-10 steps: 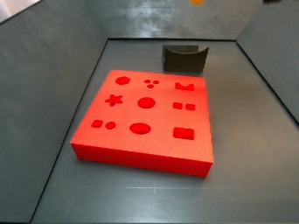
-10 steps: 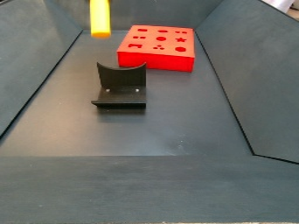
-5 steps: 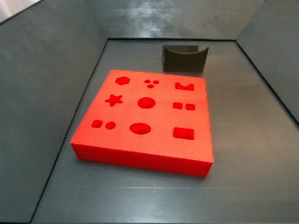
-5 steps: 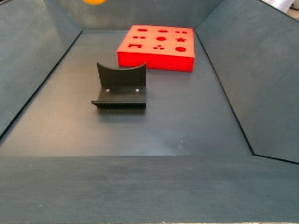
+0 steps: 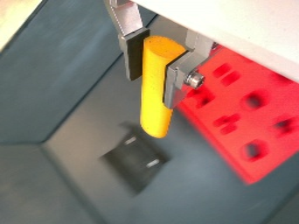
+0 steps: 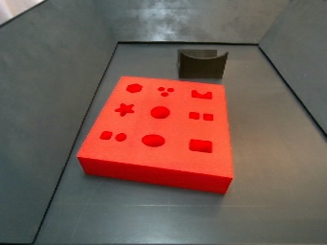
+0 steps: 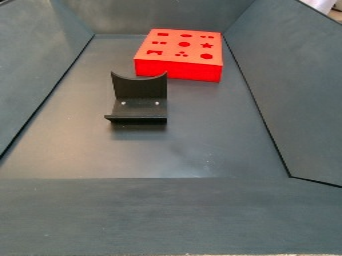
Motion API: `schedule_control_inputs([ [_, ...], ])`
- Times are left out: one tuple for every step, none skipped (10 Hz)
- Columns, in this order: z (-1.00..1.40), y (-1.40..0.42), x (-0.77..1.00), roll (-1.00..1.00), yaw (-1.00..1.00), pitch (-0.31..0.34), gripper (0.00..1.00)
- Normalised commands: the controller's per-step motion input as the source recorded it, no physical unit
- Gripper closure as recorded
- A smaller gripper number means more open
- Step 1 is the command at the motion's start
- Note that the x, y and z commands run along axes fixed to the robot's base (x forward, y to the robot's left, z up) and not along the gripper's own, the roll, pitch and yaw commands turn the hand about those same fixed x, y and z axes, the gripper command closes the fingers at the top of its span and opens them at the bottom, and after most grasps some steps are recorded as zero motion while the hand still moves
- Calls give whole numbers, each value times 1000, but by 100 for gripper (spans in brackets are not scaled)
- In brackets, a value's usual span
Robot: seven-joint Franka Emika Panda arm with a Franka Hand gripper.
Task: Pick up the oval object. Move up. Place the oval object on the fixture. Regrasp the oval object. Move to above the board. Insert the oval object.
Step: Move to above the board, then insert the oval object.
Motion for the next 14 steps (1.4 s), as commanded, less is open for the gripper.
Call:
schedule_control_inputs([
  [264, -1000, -835, -1000, -84, -82, 100],
  [259, -1000, -854, -1000, -87, -88, 100],
  [191, -735, -683, -1000, -86, -103, 100],
  [135, -527, -520, -979, -84, -113, 100],
  [43, -218, -259, -666, -51, -75, 100],
  [14, -58, -116, -417, -25, -50, 100],
  [-11, 2, -13, -215, -15, -5, 100],
  [0, 0, -23, 0, 0, 0, 100],
  [0, 0, 0, 13, 0, 0, 100],
  [0, 14, 0, -3, 0, 0, 100],
  [-40, 0, 77, -13, 0, 0, 100],
  [-660, -209, -446, -11, -49, -230, 100],
  [-954, -380, -360, 0, -171, -156, 100],
  [-1000, -369, -183, 0, -220, -146, 100],
])
